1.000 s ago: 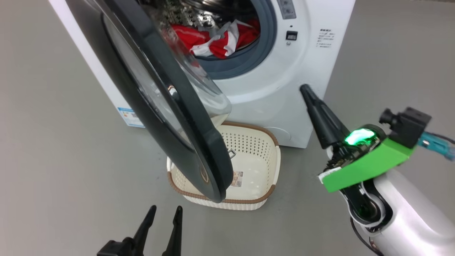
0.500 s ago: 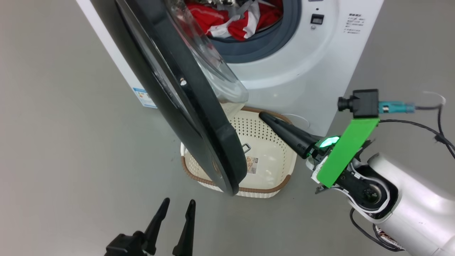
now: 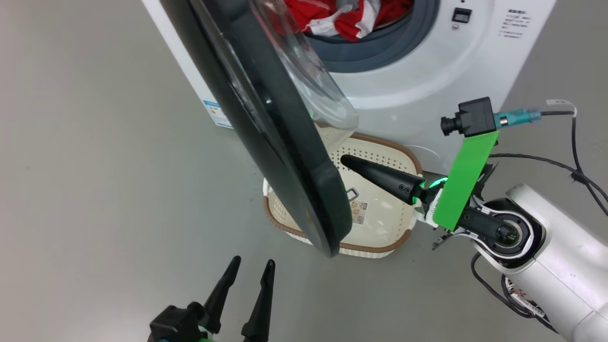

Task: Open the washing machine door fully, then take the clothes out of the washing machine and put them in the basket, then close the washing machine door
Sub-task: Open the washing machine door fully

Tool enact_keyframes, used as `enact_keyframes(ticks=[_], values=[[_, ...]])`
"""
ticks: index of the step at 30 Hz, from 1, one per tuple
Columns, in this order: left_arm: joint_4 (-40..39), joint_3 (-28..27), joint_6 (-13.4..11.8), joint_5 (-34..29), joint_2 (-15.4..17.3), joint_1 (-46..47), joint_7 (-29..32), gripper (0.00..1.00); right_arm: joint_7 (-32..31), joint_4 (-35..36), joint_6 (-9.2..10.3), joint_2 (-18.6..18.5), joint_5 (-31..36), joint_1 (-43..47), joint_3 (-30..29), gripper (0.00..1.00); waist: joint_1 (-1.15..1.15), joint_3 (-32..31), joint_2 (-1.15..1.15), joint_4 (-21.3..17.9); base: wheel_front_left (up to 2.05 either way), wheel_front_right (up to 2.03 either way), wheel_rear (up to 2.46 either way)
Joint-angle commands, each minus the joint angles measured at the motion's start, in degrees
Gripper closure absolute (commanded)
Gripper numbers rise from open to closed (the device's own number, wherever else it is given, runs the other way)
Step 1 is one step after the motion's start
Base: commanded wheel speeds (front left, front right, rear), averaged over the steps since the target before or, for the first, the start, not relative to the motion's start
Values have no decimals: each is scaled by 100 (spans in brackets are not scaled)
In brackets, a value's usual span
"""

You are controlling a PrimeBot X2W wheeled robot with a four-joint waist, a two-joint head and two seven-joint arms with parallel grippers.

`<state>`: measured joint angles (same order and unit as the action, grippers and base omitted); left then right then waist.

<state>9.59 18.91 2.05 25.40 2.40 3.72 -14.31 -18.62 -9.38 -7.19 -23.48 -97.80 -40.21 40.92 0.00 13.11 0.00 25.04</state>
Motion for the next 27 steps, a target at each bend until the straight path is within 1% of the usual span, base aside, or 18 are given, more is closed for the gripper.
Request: enact_keyframes(ticks=[1, 8, 13, 21, 27], values=[[-160, -140, 11, 22, 48, 93, -69, 0, -32, 115, -30, 77, -14, 51, -55, 100, 0, 2, 0, 80, 0, 0, 0], [-137, -40, -15, 47, 48, 25, -69, 0, -308, 126, -30, 311, 213, 254, -240, 100, 0, -93, 0, 325, 0, 0, 0], [-128, -45, -113, 26, 48, -18, -69, 0, -447, 119, -30, 481, 345, 411, -292, 100, 0, -189, 0, 496, 0, 0, 0], [-295, -314, -384, -8, 48, -117, -69, 0, -685, 40, -30, 828, 495, 411, -298, 100, 0, -217, 0, 549, 0, 0, 0], [-384, -439, -474, -34, 48, -195, -69, 0, -841, -37, -30, 1078, 560, 361, -297, 100, 0, -226, 0, 580, 0, 0, 0]])
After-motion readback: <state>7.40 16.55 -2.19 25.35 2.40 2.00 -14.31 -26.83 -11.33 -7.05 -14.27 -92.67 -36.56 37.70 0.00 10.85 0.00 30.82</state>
